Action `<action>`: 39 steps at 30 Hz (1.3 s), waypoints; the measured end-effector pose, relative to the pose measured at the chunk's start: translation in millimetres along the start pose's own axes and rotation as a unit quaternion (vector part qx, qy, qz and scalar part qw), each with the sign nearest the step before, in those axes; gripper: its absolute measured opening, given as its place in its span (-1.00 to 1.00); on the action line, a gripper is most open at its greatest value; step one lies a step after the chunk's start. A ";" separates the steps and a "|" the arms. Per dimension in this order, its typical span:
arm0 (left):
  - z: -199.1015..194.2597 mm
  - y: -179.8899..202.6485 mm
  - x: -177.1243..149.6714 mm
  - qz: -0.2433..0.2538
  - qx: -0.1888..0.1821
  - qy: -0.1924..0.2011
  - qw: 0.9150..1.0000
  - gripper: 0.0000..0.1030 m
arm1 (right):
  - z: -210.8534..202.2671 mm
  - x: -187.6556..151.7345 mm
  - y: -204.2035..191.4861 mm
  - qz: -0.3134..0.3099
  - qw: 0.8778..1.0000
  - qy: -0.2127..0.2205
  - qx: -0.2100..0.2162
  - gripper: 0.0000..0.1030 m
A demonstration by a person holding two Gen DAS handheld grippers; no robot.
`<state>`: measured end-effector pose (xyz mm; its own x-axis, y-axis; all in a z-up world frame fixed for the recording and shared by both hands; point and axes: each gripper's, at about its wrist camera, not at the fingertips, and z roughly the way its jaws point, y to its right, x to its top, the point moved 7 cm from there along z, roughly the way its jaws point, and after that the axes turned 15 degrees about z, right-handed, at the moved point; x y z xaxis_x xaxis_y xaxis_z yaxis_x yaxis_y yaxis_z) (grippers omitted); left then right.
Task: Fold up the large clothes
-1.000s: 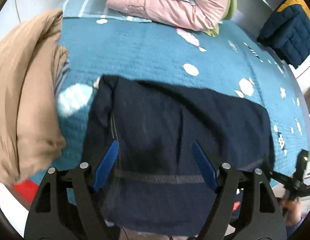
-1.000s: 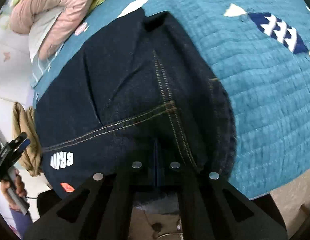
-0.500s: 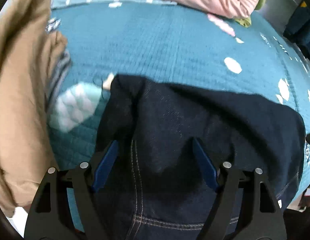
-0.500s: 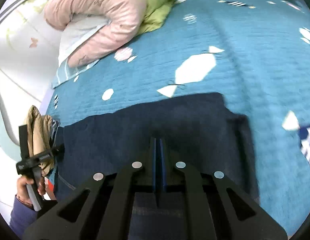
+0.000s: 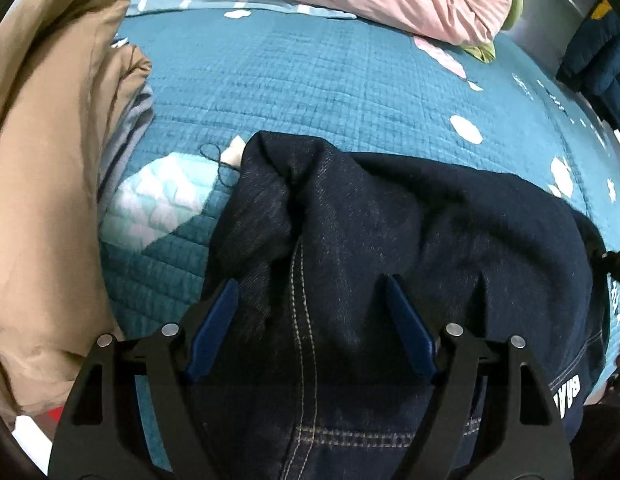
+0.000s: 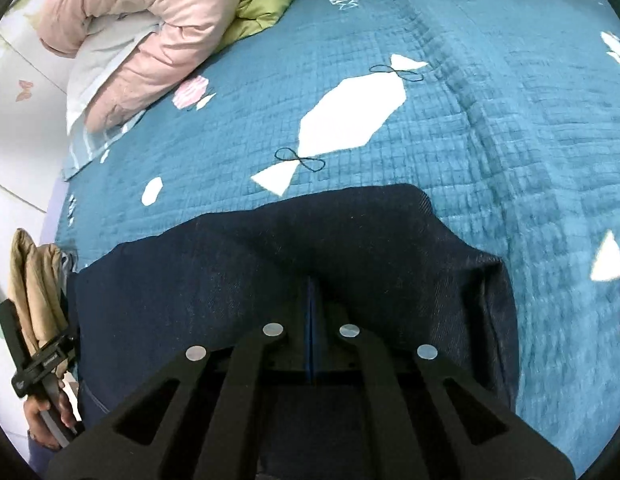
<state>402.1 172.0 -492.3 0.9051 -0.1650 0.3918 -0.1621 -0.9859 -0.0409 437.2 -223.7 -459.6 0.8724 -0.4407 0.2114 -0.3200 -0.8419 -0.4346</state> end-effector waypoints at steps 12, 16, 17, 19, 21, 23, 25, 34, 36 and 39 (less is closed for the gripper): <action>-52.0 -16.1 -46.2 -0.041 -0.025 0.038 0.998 0.57 | 64.0 -69.8 -133.1 -0.110 0.990 -0.080 0.029 -1.00; -54.3 -24.2 -69.7 -0.071 -0.028 0.024 0.997 0.60 | 76.6 -64.0 -122.7 -0.054 0.993 -0.090 0.059 -1.00; -54.6 -25.1 -76.2 -0.073 -0.030 0.021 0.997 0.61 | 70.8 -65.7 -122.7 -0.057 0.993 -0.089 0.057 -1.00; -56.1 -27.0 -85.3 -0.082 -0.036 0.019 0.996 0.61 | 57.5 -72.6 -117.7 -0.037 0.992 -0.101 0.061 -0.99; -56.7 -29.7 -90.4 -0.096 -0.050 0.021 0.994 0.63 | 37.4 -86.8 -112.0 -0.036 0.991 -0.106 0.071 -0.93; -54.9 -31.2 -93.3 -0.106 -0.058 0.021 0.992 0.66 | 22.7 -111.9 -101.9 -0.041 0.990 -0.118 0.063 -0.93; -51.8 -30.4 -94.3 -0.106 -0.059 0.017 0.992 0.66 | 20.1 -130.5 -93.8 -0.045 0.990 -0.119 0.054 -0.94; -40.6 -38.3 -103.4 -0.135 -0.078 0.004 0.988 0.66 | 14.7 -151.0 -81.3 -0.034 0.992 -0.111 0.046 -0.98; -39.2 -39.3 -104.9 -0.142 -0.084 0.002 0.986 0.67 | 2.6 -163.9 -79.2 -0.040 0.993 -0.106 0.044 -0.93; -35.3 -37.3 -106.2 -0.142 -0.087 0.000 0.986 0.69 | 3.1 -178.2 -68.4 -0.050 0.992 -0.103 0.044 -0.94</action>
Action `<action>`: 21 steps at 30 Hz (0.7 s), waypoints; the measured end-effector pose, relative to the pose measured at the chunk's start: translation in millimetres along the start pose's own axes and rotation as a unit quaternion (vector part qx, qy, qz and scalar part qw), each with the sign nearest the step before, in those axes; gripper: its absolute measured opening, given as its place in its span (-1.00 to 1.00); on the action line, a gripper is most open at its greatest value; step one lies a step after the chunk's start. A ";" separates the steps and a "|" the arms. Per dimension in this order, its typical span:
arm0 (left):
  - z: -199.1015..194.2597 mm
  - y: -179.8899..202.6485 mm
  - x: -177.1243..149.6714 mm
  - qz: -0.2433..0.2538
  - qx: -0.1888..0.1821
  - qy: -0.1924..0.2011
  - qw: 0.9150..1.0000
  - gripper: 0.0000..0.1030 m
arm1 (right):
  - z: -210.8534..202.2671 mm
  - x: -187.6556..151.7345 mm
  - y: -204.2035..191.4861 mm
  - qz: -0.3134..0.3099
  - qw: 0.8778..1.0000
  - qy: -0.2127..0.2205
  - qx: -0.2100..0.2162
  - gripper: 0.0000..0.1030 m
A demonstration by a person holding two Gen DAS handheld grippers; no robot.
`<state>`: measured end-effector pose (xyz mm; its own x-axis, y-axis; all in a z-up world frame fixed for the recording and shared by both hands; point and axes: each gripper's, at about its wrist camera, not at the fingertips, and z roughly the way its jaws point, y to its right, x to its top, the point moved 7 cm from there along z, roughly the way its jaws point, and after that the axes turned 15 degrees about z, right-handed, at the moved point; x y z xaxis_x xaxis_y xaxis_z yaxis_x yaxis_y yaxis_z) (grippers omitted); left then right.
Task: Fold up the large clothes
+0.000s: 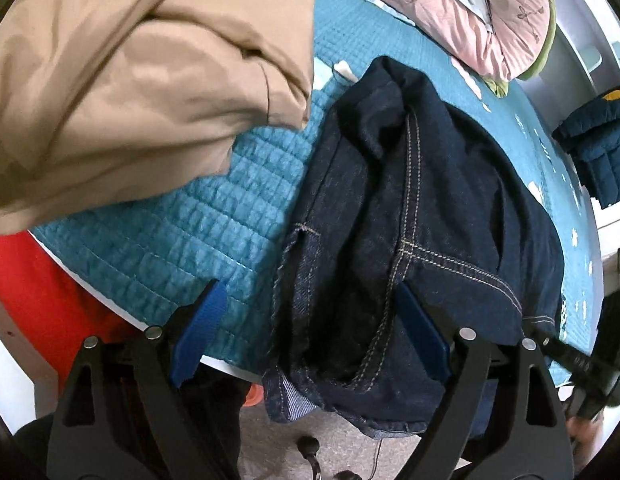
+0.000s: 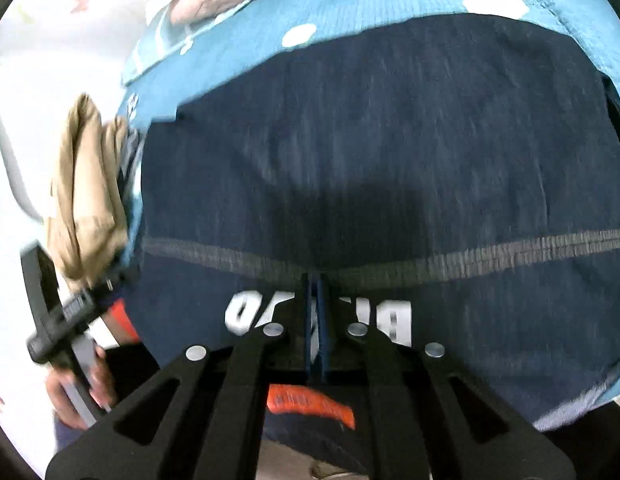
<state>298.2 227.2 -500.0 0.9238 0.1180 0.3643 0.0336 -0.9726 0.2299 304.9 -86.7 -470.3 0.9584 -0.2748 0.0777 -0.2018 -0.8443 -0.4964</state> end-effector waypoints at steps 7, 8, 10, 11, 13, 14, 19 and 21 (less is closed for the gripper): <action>2.0 10.9 -2.1 0.011 -0.006 -0.011 1.000 0.60 | 0.9 4.5 9.6 0.033 0.998 0.000 0.048 -0.94; 2.1 11.8 -2.4 0.013 -0.003 -0.012 1.000 0.55 | -3.0 4.8 9.4 0.041 0.998 0.001 0.055 -0.94; 1.6 14.9 -3.0 0.014 -0.012 -0.011 1.000 0.36 | -13.3 3.3 7.1 0.042 0.998 0.016 0.054 -0.78; 0.4 15.3 -2.9 0.015 -0.012 -0.011 1.000 0.24 | -18.6 2.2 3.8 0.035 0.998 0.025 0.054 -0.69; -2.6 15.7 -2.5 0.017 -0.022 -0.010 1.000 0.02 | -30.3 -3.7 -7.8 0.016 0.997 0.046 0.060 -0.26; -4.7 15.2 -2.1 0.012 -0.031 -0.010 0.999 -0.16 | -34.6 -6.8 -13.5 0.007 0.997 0.054 0.063 -0.21; -23.6 23.6 4.8 -0.005 -0.079 0.004 0.997 -0.75 | -39.1 -32.4 -38.8 -0.035 0.994 0.064 0.083 -0.20; -37.9 33.8 10.1 0.006 -0.079 0.014 0.997 -0.78 | -37.2 -41.9 -48.9 -0.049 0.993 0.061 0.092 -0.20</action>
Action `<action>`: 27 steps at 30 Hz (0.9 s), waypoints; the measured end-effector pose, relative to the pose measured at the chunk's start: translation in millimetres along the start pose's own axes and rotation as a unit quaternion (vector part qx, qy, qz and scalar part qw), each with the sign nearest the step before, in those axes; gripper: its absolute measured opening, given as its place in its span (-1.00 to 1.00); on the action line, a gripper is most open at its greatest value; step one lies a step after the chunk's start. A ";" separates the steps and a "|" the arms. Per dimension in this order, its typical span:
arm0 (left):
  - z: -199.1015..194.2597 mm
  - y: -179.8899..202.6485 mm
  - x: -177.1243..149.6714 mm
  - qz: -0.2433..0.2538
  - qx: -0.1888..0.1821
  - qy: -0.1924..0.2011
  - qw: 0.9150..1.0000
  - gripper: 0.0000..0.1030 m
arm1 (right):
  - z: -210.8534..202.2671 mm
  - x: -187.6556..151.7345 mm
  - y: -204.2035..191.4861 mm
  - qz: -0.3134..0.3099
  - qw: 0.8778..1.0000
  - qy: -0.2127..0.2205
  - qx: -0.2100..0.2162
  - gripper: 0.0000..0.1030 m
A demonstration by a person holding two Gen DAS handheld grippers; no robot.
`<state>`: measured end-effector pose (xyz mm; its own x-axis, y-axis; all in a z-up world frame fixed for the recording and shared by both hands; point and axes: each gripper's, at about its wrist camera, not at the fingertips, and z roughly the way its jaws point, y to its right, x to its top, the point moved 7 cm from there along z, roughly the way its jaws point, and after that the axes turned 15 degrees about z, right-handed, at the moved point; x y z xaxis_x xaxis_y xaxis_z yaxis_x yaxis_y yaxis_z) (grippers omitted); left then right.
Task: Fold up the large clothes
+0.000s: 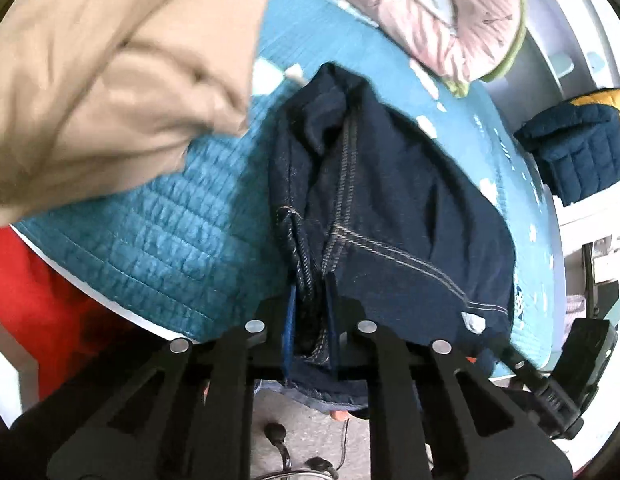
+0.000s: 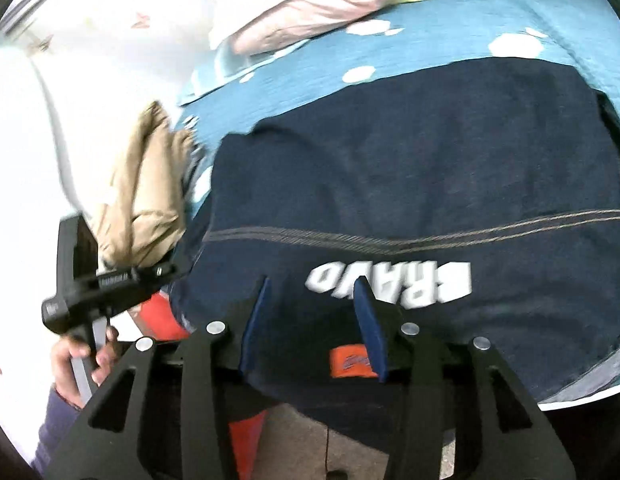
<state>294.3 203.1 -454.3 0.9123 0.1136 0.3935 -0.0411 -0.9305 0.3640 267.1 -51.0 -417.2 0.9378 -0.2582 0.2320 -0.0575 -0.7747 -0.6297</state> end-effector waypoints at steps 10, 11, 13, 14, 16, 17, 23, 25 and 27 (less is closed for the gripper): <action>-55.2 94.2 39.2 0.076 -0.048 0.050 0.995 -0.91 | -28.0 -11.9 -74.7 -0.083 0.992 0.046 0.085 0.28; -57.4 100.6 39.8 0.081 -0.060 0.052 0.994 -1.00 | -28.6 -11.9 -80.2 -0.086 0.991 0.048 0.090 0.30; -55.2 122.3 43.8 0.094 -0.082 0.046 0.991 -1.00 | -27.2 -10.8 -86.3 -0.084 0.991 0.049 0.096 0.35; -55.0 122.7 43.7 0.102 -0.063 0.042 0.992 -1.00 | -24.4 -10.1 -87.9 -0.083 0.991 0.047 0.095 0.35; -50.1 124.2 46.3 0.111 -0.039 0.038 0.992 -1.00 | -17.5 -9.9 -87.5 -0.081 0.992 0.041 0.084 0.35; -49.2 118.0 46.8 0.107 -0.022 0.039 0.993 -1.00 | -13.8 -10.2 -84.6 -0.080 0.993 0.039 0.075 0.35; -31.1 32.9 20.0 0.051 0.062 -0.005 0.997 -0.72 | -2.6 -7.2 -49.6 -0.043 0.997 0.022 0.054 0.35; -20.2 4.9 8.8 0.026 0.072 -0.021 0.997 -0.65 | -1.1 -4.6 -43.8 -0.038 0.998 0.022 0.051 0.35; -4.9 -20.5 -9.4 -0.010 0.073 -0.047 0.996 -0.65 | 0.9 -2.8 -41.5 -0.036 0.998 0.021 0.051 0.35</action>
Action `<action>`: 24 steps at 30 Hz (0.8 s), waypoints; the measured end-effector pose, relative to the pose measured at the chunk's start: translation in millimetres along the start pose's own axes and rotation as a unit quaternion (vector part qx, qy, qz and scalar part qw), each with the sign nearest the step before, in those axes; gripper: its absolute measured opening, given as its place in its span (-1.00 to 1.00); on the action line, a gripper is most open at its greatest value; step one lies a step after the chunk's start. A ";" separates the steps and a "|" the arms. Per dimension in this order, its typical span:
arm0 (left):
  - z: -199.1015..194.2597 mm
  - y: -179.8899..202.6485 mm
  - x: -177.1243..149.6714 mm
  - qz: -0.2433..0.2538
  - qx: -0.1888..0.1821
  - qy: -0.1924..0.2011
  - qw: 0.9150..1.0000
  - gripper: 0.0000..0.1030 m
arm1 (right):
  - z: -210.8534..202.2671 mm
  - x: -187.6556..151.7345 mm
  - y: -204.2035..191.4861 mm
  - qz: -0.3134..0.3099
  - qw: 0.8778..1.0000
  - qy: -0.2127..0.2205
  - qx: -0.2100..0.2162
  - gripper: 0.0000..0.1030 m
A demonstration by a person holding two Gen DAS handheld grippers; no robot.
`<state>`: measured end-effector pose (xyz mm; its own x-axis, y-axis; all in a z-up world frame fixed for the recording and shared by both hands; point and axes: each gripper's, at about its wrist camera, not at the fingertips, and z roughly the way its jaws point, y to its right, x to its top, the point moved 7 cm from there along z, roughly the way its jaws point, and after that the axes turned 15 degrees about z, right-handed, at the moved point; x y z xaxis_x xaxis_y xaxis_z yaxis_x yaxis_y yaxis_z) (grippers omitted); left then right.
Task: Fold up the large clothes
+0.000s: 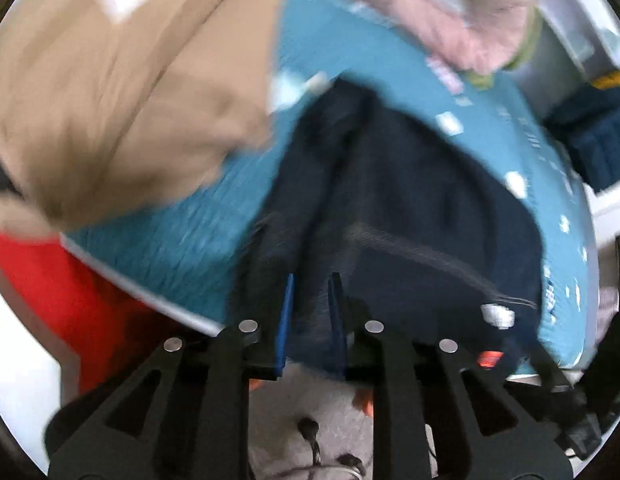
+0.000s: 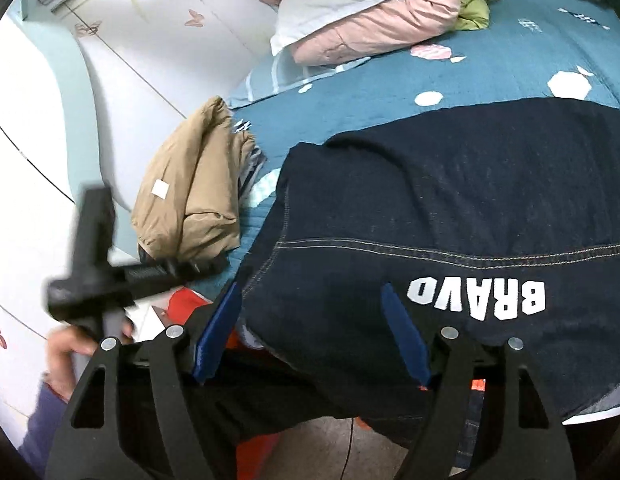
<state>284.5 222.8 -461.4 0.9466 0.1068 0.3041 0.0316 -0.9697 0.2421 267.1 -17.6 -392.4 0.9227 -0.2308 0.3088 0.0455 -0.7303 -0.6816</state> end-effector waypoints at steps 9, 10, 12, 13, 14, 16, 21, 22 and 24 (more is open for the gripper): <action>31.7 -11.8 -4.1 -0.030 -0.025 -0.009 0.999 -0.61 | 24.5 -11.5 3.0 -0.007 0.999 -0.032 -0.019 0.35; 32.3 -13.1 -3.8 -0.032 -0.030 -0.010 0.999 -0.61 | 27.5 -13.2 3.3 -0.007 0.999 -0.036 -0.021 0.35; 29.3 -14.3 -3.3 -0.043 -0.040 -0.010 0.998 -0.59 | 31.3 -15.4 4.1 -0.007 0.999 -0.041 -0.024 0.35; 26.6 -14.4 -2.3 -0.044 -0.042 -0.007 0.998 -0.58 | 32.7 -16.2 4.3 -0.007 0.999 -0.043 -0.025 0.35; 23.9 -13.9 -2.0 -0.044 -0.043 -0.003 0.998 -0.50 | 33.4 -16.6 4.3 -0.007 0.999 -0.044 -0.024 0.35; 17.8 -12.5 -1.1 -0.046 -0.046 0.004 0.998 -0.11 | 34.0 -17.4 5.0 -0.006 0.999 -0.046 -0.024 0.35; -7.1 -16.0 5.8 -0.027 -0.016 0.037 0.999 0.52 | 37.4 -19.1 5.9 -0.002 0.998 -0.052 -0.024 0.35; -3.3 -18.9 5.4 -0.028 -0.014 0.024 0.999 0.52 | 39.1 -19.4 5.3 0.000 0.998 -0.053 -0.024 0.35; 8.2 -20.1 4.2 -0.030 -0.028 0.006 0.999 0.51 | 40.1 -20.0 4.5 0.002 0.998 -0.054 -0.024 0.35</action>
<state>290.5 240.9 -472.5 0.9399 0.1664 0.2981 0.0690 -0.9478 0.3115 264.2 9.5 -428.1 0.9586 -0.1649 0.2322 0.0266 -0.7599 -0.6495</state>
